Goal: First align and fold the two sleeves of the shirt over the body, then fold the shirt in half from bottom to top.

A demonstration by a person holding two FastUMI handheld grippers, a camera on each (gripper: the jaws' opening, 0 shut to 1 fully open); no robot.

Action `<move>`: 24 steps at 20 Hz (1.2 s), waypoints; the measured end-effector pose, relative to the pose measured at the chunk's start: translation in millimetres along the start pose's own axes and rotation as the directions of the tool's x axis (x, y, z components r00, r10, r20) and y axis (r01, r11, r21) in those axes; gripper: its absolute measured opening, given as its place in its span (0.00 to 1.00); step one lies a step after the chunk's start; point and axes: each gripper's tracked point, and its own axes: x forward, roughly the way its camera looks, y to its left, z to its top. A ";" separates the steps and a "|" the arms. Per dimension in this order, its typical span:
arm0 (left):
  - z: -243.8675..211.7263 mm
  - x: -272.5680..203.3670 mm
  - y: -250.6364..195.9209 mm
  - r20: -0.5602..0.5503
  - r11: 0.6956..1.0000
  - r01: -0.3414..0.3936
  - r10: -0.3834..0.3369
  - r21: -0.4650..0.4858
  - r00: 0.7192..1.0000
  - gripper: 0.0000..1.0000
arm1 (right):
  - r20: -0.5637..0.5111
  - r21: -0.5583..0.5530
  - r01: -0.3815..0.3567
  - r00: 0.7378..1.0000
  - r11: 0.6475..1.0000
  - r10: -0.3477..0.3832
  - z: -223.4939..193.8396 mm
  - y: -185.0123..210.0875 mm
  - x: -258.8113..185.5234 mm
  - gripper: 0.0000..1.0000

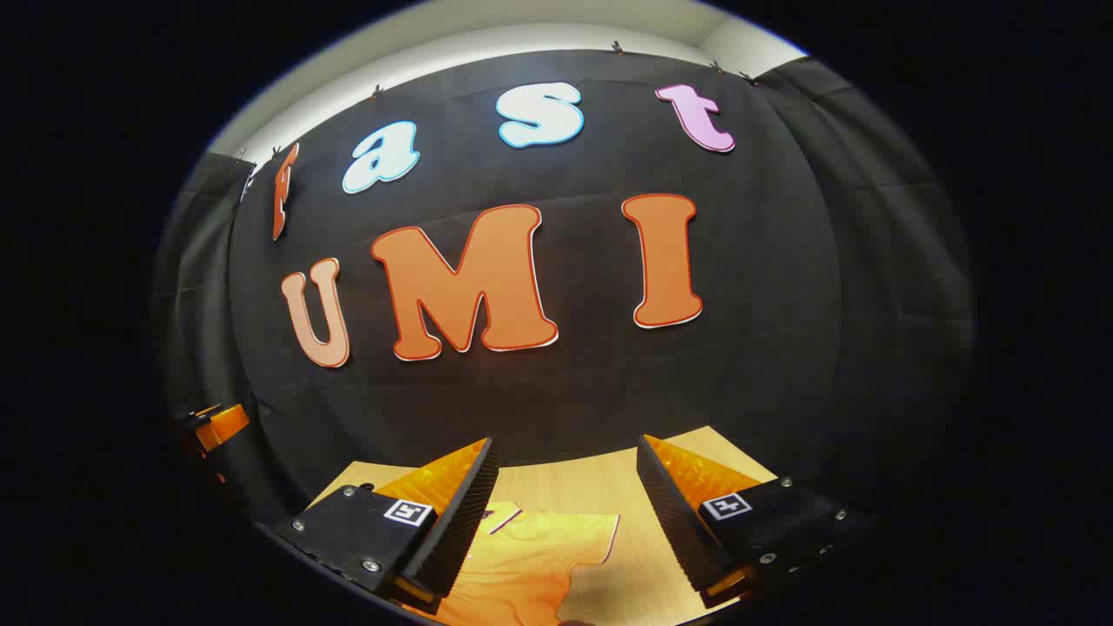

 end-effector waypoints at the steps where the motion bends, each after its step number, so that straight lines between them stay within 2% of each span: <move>1: -0.2 1.4 2.8 0.008 1.000 -0.003 0.003 0.011 1.000 0.97 | 0.007 -0.018 0.009 1.000 1.000 -0.009 0.9 1.6 -0.7 1.00; 3: 3.8 4.9 10.3 0.018 0.999 -0.010 0.010 0.037 1.000 0.98 | 0.021 -0.043 0.011 1.000 0.999 -0.010 2.3 8.8 -1.0 0.97; 15: -6.4 -3.4 21.5 -0.001 0.997 -0.022 0.022 0.069 1.000 0.98 | 0.008 -0.091 -0.042 0.999 0.995 0.043 -2.7 39.3 4.1 0.97; 24: -26.2 -1.8 24.2 -0.042 0.999 -0.026 0.027 0.039 0.999 0.98 | -0.053 -0.093 -0.044 0.998 0.995 0.039 -13.9 39.6 4.4 0.98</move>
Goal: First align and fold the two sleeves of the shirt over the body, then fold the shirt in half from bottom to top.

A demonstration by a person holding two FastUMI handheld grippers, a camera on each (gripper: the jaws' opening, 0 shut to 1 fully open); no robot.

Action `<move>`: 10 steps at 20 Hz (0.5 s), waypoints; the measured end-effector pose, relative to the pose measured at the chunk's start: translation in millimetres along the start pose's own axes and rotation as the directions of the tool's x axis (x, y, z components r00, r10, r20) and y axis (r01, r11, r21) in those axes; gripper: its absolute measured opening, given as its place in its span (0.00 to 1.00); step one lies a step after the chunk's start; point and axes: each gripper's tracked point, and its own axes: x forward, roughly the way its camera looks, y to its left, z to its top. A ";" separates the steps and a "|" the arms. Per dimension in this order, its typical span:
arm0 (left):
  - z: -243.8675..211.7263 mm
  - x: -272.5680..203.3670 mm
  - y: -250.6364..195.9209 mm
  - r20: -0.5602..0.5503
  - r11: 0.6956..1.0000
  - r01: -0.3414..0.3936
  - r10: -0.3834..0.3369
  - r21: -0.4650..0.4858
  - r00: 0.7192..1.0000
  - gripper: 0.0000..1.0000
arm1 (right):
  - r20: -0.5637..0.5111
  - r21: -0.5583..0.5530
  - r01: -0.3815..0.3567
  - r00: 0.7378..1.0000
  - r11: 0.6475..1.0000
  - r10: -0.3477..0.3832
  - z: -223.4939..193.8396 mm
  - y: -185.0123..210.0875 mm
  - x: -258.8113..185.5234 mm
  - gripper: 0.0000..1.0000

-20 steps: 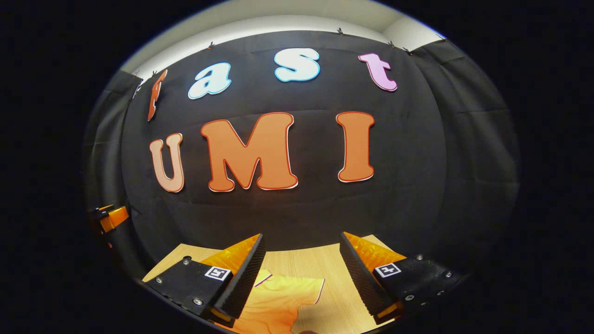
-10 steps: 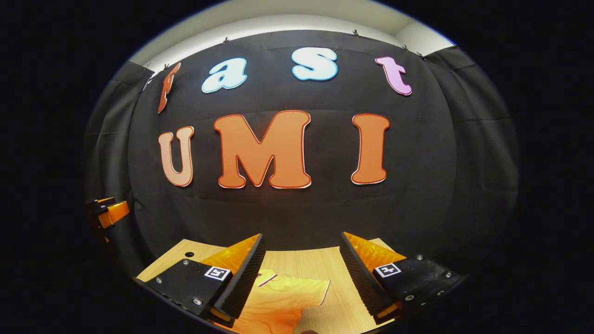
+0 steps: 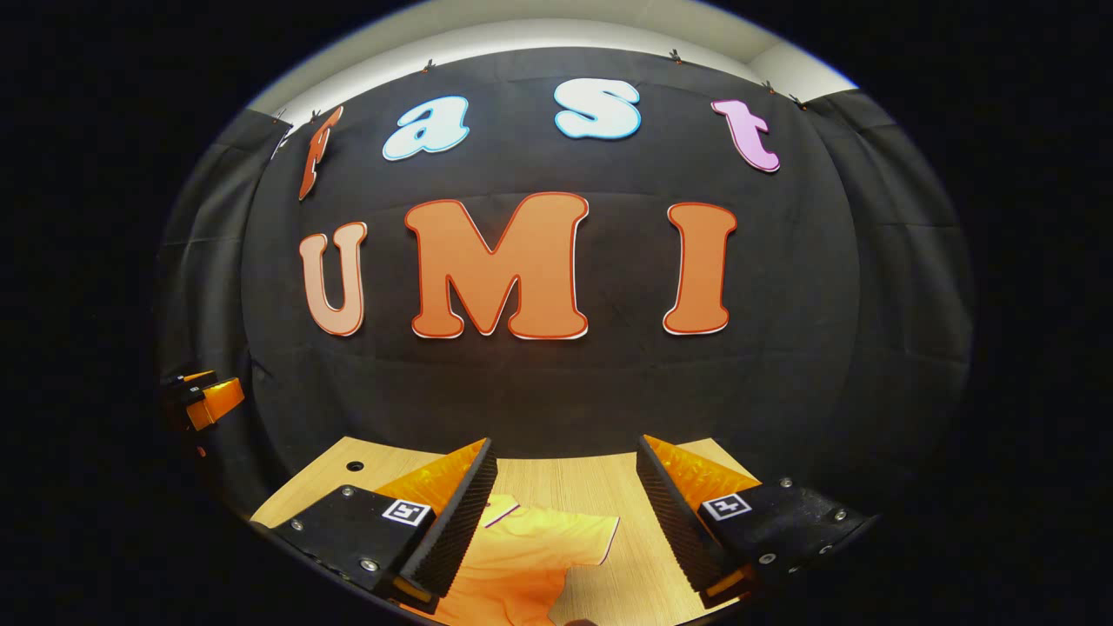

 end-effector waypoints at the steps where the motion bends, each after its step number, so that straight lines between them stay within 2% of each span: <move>1: -2.1 0.9 -0.5 -0.001 1.000 0.002 -0.002 0.002 1.000 0.98 | -0.014 0.005 0.001 1.000 1.000 -0.001 -3.1 -0.5 2.2 1.00; 2: -2.3 1.5 0.3 -0.002 1.000 0.003 -0.003 0.008 1.000 0.98 | -0.032 0.005 0.002 0.999 1.000 -0.002 -5.6 -0.4 4.1 0.98; 6: -4.9 3.9 2.0 -0.011 1.000 0.005 -0.005 0.015 1.000 0.97 | -0.118 0.014 -0.013 0.993 1.000 0.014 -14.9 0.2 24.4 0.98; 10: -10.9 6.5 7.3 -0.025 1.000 0.005 -0.004 0.012 1.000 0.98 | -0.248 0.023 0.012 0.969 1.000 -0.005 -24.7 -13.0 60.1 0.98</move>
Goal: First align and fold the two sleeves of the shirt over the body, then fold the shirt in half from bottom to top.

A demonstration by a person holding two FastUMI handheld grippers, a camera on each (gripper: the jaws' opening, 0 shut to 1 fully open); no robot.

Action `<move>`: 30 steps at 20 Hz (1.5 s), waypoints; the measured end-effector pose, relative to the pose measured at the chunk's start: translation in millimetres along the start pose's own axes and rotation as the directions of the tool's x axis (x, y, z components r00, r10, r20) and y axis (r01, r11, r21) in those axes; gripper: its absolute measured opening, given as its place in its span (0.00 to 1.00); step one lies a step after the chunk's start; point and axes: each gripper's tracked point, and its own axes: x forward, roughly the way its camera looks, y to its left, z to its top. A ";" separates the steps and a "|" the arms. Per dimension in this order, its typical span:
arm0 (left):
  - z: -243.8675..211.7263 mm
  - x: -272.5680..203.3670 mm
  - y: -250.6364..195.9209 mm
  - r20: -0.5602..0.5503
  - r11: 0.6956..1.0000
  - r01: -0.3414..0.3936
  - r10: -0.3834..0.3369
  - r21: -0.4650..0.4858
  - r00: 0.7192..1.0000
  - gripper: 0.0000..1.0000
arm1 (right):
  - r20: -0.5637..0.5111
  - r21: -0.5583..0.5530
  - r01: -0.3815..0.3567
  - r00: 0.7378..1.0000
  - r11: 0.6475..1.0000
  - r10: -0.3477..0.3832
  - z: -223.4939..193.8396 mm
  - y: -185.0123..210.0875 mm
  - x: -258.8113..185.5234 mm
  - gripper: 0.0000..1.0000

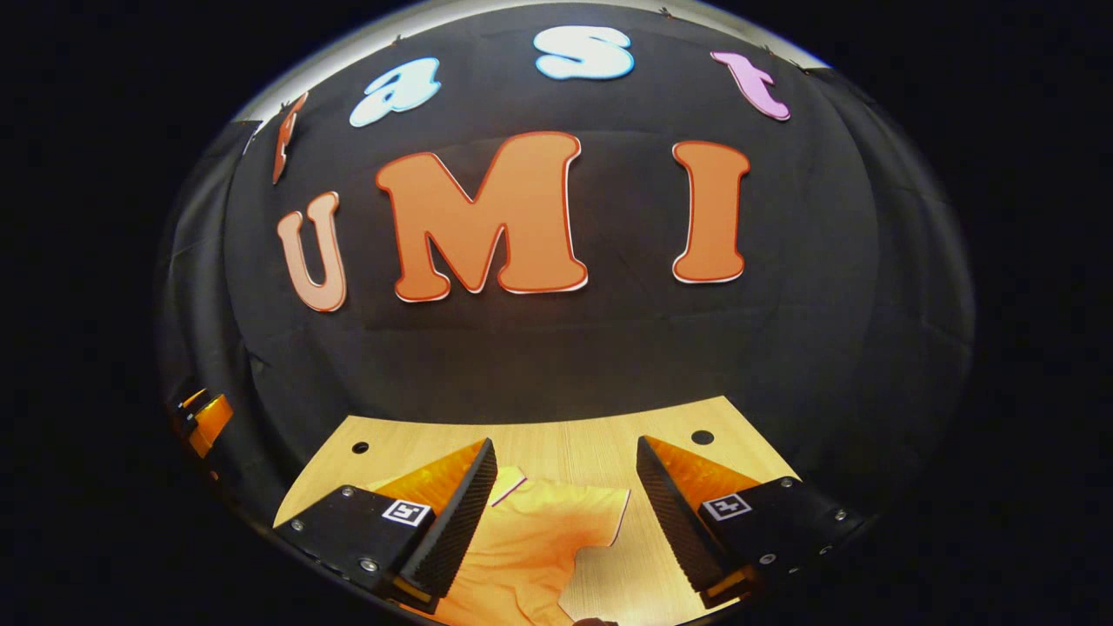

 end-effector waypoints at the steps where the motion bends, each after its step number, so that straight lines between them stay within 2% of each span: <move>1: -1.0 0.7 2.5 -0.003 1.000 0.000 0.000 0.000 1.000 0.98 | -0.032 -0.006 0.015 0.999 1.000 -0.015 -2.4 -6.8 10.9 0.98; 4: -5.9 3.3 7.4 -0.016 1.000 -0.012 0.012 0.001 1.000 0.98 | -0.141 0.030 0.046 0.989 0.998 -0.041 -14.1 -19.7 48.1 0.98; 7: -16.7 5.9 23.6 -0.034 1.000 -0.031 0.031 -0.001 0.999 0.98 | -0.283 0.051 0.079 0.957 0.996 -0.061 -51.1 -32.6 89.1 0.98; 8: -19.0 5.5 28.1 -0.040 0.999 -0.038 0.038 -0.006 0.998 0.98 | -0.354 0.066 0.084 0.933 0.994 -0.056 -69.3 -36.8 100.9 0.98; 11: -30.9 8.3 36.3 -0.067 0.998 -0.054 0.053 -0.014 0.996 0.98 | -0.548 0.102 0.118 0.835 0.988 -0.043 -126.5 -44.7 133.7 0.99; 14: -43.2 14.5 47.8 -0.095 0.997 -0.075 0.074 -0.009 0.993 0.98 | -0.641 0.029 0.156 0.761 0.987 -0.101 -172.6 -66.6 162.9 0.99; 18: -68.6 17.9 58.2 -0.156 0.994 -0.105 0.102 -0.007 0.982 0.98 | -0.737 0.010 0.191 0.665 0.982 -0.122 -227.0 -76.4 184.6 0.99; 21: -75.4 20.4 62.1 -0.174 0.993 -0.117 0.114 -0.010 0.978 0.98 | -0.786 -0.008 0.198 0.605 0.980 -0.129 -256.7 -76.6 189.2 0.99; 23: -80.2 22.9 64.7 -0.184 0.992 -0.127 0.124 -0.005 0.975 0.98 | -0.802 -0.018 0.204 0.582 0.979 -0.136 -270.1 -78.4 194.0 1.00; 30: -90.0 25.3 66.7 -0.208 0.989 -0.148 0.140 -0.025 0.968 0.98 | -0.831 -0.053 0.210 0.533 0.976 -0.160 -297.8 -85.2 205.4 1.00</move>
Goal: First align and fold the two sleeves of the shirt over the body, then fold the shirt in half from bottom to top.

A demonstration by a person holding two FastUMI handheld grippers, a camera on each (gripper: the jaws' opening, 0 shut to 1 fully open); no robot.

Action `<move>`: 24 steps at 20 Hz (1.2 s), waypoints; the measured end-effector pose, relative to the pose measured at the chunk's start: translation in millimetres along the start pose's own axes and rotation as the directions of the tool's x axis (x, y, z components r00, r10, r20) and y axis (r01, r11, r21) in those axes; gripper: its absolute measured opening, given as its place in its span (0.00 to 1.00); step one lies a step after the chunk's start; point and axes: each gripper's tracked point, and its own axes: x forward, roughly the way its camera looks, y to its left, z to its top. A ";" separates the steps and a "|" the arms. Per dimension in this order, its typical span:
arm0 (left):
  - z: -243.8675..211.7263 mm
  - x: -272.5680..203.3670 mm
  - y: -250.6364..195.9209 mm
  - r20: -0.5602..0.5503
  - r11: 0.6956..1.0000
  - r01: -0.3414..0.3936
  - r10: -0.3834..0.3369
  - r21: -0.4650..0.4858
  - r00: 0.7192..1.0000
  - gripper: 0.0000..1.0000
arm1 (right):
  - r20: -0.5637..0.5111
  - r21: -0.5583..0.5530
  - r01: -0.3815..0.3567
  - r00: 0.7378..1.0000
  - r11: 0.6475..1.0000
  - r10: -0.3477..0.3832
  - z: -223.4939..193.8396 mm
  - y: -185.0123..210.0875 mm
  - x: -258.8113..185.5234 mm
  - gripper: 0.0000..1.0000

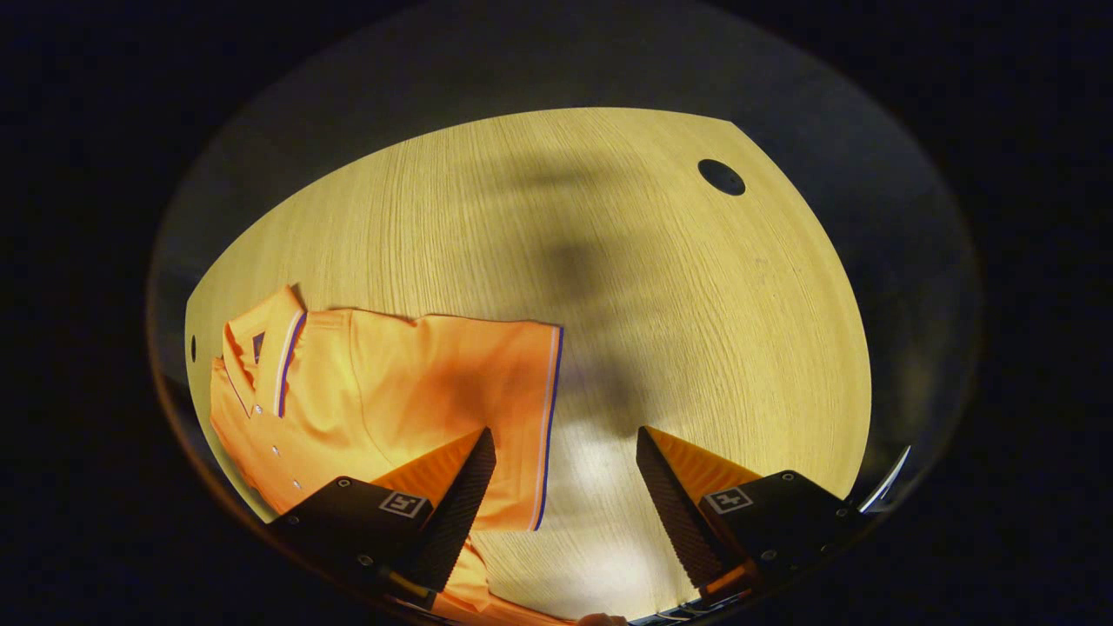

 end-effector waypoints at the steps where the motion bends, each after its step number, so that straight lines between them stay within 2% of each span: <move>1: -3.7 0.1 -0.9 -0.004 1.000 0.000 0.000 -0.004 1.000 0.98 | -0.010 -0.003 0.000 1.000 1.000 0.000 -2.6 0.6 2.1 1.00; 4: -6.3 1.7 -2.0 -0.022 1.000 0.002 -0.002 0.003 1.000 0.98 | -0.011 -0.020 -0.010 1.000 1.000 0.010 -3.1 3.0 7.9 0.99; 6: -7.7 4.8 -4.1 -0.021 1.000 0.013 -0.014 -0.009 1.000 0.98 | -0.017 -0.059 -0.046 0.999 0.997 0.045 -3.3 3.3 8.2 0.97; 9: -17.8 6.8 -10.0 -0.046 0.999 0.026 -0.027 -0.034 0.999 0.98 | -0.036 -0.015 -0.065 0.997 0.998 0.064 -6.2 4.6 11.1 0.98; 11: -20.0 6.5 -12.1 -0.056 0.999 0.032 -0.034 -0.041 0.998 0.98 | -0.025 -0.009 -0.063 0.998 0.998 0.062 -6.3 8.6 8.8 0.94; 12: -20.2 6.8 -10.6 -0.058 0.999 0.029 -0.031 -0.038 0.998 0.98 | -0.018 -0.013 -0.064 0.998 0.998 0.064 -6.9 11.5 9.6 0.90; 14: -18.1 6.4 -6.5 -0.060 0.999 0.023 -0.026 -0.039 0.998 0.98 | -0.014 -0.027 -0.069 0.998 0.997 0.068 -8.4 20.1 10.5 0.72; 15: -20.5 6.7 -5.9 -0.062 0.999 0.023 -0.026 -0.040 0.998 0.98 | -0.004 -0.039 -0.072 0.997 0.997 0.071 -9.2 25.0 10.5 0.48; 16: -22.5 6.5 -4.8 -0.065 0.999 0.023 -0.026 -0.042 0.998 0.98 | 0.003 -0.039 -0.076 0.997 0.996 0.076 -9.6 29.9 10.4 0.41; 17: -22.2 7.0 -4.0 -0.066 0.999 0.026 -0.029 -0.045 0.997 0.98 | 0.017 -0.041 -0.077 0.997 0.996 0.078 -8.9 30.9 10.6 0.17; 19: -22.6 4.8 -1.2 -0.065 0.998 0.030 -0.033 -0.046 0.997 0.98 | 0.038 -0.050 -0.077 0.996 0.996 0.078 -7.8 31.7 6.7 0.05; 24: -13.1 -0.2 13.7 -0.041 0.998 0.030 -0.032 -0.049 0.999 0.98 | 0.078 -0.030 -0.100 0.992 0.995 0.102 -4.9 41.0 -11.3 0.05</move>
